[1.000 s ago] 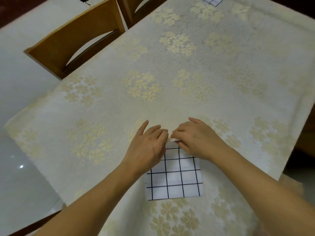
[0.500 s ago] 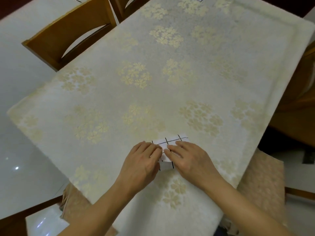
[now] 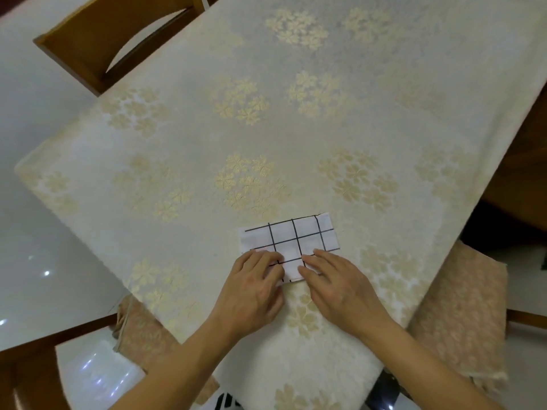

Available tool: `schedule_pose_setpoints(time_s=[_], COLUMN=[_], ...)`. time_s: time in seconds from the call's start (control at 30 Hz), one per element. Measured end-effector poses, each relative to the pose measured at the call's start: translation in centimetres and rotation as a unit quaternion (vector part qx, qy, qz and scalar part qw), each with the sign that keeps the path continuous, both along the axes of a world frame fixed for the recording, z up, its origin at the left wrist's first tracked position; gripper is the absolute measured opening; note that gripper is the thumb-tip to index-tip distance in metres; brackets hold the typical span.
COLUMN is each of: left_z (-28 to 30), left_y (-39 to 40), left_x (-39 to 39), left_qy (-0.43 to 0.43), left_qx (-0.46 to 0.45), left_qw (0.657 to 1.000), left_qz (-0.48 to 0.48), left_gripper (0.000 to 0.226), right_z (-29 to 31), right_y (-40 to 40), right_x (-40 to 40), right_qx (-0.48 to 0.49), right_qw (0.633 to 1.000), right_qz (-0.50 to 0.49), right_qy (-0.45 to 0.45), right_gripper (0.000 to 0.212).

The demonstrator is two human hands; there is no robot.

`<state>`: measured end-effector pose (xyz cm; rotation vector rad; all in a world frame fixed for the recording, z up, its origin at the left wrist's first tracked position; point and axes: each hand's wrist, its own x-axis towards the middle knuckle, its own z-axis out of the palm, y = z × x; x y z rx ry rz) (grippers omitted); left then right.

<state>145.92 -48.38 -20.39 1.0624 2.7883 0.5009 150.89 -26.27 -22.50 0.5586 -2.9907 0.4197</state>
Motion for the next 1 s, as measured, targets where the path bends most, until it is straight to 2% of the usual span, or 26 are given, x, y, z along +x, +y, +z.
schedule_pose_setpoints(time_s=[0.13, 0.23, 0.37, 0.6, 0.83, 1.0], left_z=[0.2, -0.3, -1.4, -2.3, -3.5, -3.5], left_y=[0.9, 1.7, 1.9, 1.3, 0.7, 0.2], left_x=[-0.7, -1.6, -2.3, -3.1, -3.9, -4.0], left_qy=[0.016, 0.018, -0.002, 0.013, -0.013, -0.018], left_qx=[-0.009, -0.046, -0.086, -0.094, -0.141, -0.144], left_qw=[0.999, 0.997, 0.994, 0.992, 0.987, 0.986], left_qz=[0.032, 0.055, 0.069, 0.079, 0.079, 0.079], left_gripper=[0.028, 0.039, 0.052, 0.057, 0.072, 0.076], right_z=[0.2, 0.3, -0.7, -1.1, -1.7, -1.2], right_y=[0.0, -0.2, -0.4, -1.6, -1.0, -0.8], right_x=[-2.1, -4.6, -6.6, -6.6, -6.9, -6.9], right_qx=[-0.036, -0.028, 0.029, 0.045, 0.096, 0.091], right_qw=[0.998, 0.998, 0.999, 0.997, 0.988, 0.987], right_qz=[-0.034, -0.046, -0.021, -0.042, -0.038, -0.043], right_qy=[0.024, 0.031, -0.019, -0.048, -0.112, -0.127], right_gripper=[0.030, 0.036, 0.052, 0.057, 0.075, 0.080])
